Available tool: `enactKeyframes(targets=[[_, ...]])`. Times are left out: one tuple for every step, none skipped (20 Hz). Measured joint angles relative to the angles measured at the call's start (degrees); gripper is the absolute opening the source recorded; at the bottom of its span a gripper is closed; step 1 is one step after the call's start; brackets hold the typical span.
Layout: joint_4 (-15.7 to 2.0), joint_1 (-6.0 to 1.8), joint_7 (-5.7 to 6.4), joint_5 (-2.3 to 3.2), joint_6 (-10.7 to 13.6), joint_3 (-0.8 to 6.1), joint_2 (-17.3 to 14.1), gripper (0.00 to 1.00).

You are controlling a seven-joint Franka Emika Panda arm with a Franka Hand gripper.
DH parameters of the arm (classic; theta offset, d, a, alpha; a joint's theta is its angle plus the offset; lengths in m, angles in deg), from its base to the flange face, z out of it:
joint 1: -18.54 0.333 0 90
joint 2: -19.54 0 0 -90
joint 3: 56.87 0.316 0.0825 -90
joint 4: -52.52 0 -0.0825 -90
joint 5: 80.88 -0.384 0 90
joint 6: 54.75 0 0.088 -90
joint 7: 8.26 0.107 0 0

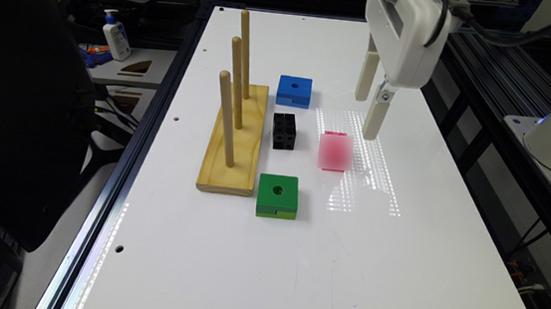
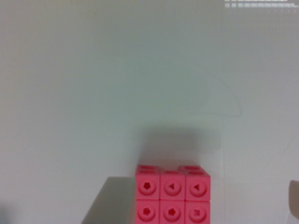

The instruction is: Pick up pink block.

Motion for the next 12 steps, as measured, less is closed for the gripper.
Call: enactKeyframes(targets=[[-0.01, -0.12, -0.01, 0.03, 0.00, 0.00, 0.00, 1.00], [-0.03, -0.19, -0.02, 0.05, 0.00, 0.00, 0.00, 1.00], [-0.05, -0.28, -0.02, 0.07, 0.00, 0.00, 0.00, 1.00], [-0.06, -0.38, -0.04, 0.08, 0.00, 0.00, 0.00, 1.00], [-0.06, -0.39, -0.04, 0.09, 0.00, 0.00, 0.00, 1.00], [-0.06, -0.49, -0.06, 0.09, 0.00, 0.00, -0.01, 1.00], [-0.02, -0.53, -0.06, 0.10, -0.01, 0.01, -0.09, 1.00], [0.03, -0.57, -0.06, 0.10, -0.15, 0.01, -0.36, 1.00], [0.06, -0.59, -0.06, 0.11, -0.45, 0.01, -0.74, 1.00], [0.15, -0.61, -0.06, 0.13, -1.14, 0.01, -1.45, 1.00], [0.24, -0.61, -0.06, 0.17, -2.19, 0.01, -2.46, 1.00], [0.26, -0.63, -0.06, 0.21, -3.20, 0.01, -3.45, 1.00]])
